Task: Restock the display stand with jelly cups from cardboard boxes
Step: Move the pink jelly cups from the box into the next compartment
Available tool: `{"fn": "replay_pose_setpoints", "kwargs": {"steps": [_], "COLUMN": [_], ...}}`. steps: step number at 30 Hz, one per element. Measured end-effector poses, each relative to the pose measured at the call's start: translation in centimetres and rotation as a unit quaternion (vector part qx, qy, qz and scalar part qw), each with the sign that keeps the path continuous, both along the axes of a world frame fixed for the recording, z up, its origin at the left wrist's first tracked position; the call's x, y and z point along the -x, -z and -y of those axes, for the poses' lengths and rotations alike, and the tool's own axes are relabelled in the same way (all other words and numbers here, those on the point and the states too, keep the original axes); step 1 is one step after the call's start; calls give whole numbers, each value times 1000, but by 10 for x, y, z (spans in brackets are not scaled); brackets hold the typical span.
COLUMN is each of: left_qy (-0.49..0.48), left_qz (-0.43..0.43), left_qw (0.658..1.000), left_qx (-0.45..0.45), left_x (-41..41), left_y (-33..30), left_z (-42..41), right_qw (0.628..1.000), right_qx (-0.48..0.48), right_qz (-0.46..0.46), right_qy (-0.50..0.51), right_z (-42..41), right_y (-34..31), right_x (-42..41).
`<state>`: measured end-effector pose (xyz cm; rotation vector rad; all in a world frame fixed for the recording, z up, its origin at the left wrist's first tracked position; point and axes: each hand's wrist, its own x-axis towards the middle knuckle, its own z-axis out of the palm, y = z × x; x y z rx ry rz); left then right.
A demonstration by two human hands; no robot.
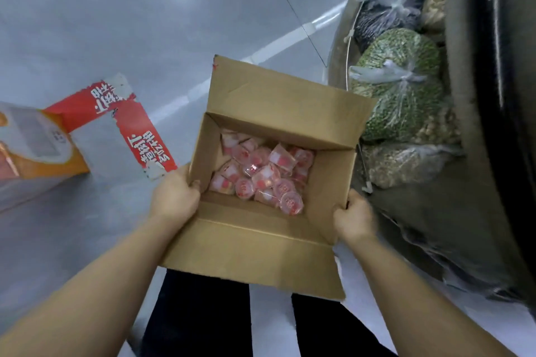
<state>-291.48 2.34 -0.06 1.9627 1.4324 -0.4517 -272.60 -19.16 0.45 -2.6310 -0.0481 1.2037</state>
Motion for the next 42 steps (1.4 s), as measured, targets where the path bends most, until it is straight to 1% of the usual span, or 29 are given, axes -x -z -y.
{"fn": "replay_pose_setpoints", "kwargs": {"steps": [3, 5, 9, 12, 15, 17, 19, 20, 21, 22, 23, 24, 25, 26, 27, 28, 29, 31, 33, 34, 36, 38, 39, 41, 42], "left_qy": [0, 17, 28, 3, -52, -79, -88, -76, -47, -8, 31, 65, 90, 92, 69, 37, 22, 66, 129, 149, 167, 174, 174, 155, 143], "left_qz": [-19, -30, -4, -4, -26, -23, 24, 72, 125, 168, 195, 208, 207, 187, 157, 119, 79, 14, -33, -50, -78, -86, -82, -57, -30], "left_qw": [1000, 999, 998, 998, 993, 992, 995, 995, 989, 980, 973, 971, 973, 977, 978, 974, 970, 968, 961, 960, 968, 976, 978, 983, 986], "left_qx": [14, 21, 51, 70, 99, 98, 50, -3, -63, -109, -120, -98, -43, 37, 121, 192, 229, 243, 243, 234, 168, 99, 82, 79, 81], "left_x": [4, 3, 2, 9, 24, 30, 33, 34, 33, 30, 26, 20, 13, 5, -3, -11, -17, -26, -34, -39, -43, -45, -44, -40, -37], "left_y": [8, 18, 45, 70, 89, 94, 89, 85, 80, 75, 75, 78, 84, 94, 105, 120, 135, 167, 193, 205, 221, 228, 228, 217, 206], "left_z": [49, 76, 114, 131, 145, 151, 155, 156, 156, 158, 161, 164, 168, 171, 174, 176, 177, 181, 188, 193, 203, 210, 211, 208, 207], "right_qw": [1000, 1000, 998, 999, 999, 999, 999, 994, 984, 971, 964, 965, 970, 974, 976, 977, 975, 961, 938, 929, 915, 904, 906, 929, 949], "right_qx": [15, 27, 52, 44, 44, 46, 1, -40, -87, -133, -173, -201, -211, -203, -183, -152, -119, -47, 23, 48, 73, 63, 45, -3, -36], "right_qz": [-5, -3, -18, -12, 0, 15, 45, 97, 158, 199, 196, 156, 93, 28, -17, -33, -24, -10, -17, -18, 10, 75, 96, 99, 89], "right_qy": [5, 11, 24, 12, -15, -18, 10, 12, -2, -23, -42, -58, -74, -92, -114, -146, -185, -271, -344, -366, -397, -415, -410, -356, -300], "right_z": [51, 82, 125, 138, 139, 142, 147, 149, 149, 146, 139, 128, 115, 102, 88, 75, 64, 50, 44, 43, 45, 51, 54, 64, 70], "right_y": [6, 12, 33, 57, 82, 91, 87, 81, 74, 68, 66, 67, 72, 82, 96, 111, 128, 161, 192, 205, 223, 231, 231, 218, 206], "right_x": [7, 11, 19, 24, 34, 42, 47, 48, 49, 50, 52, 54, 56, 57, 57, 55, 51, 41, 32, 30, 29, 30, 30, 34, 37]}}
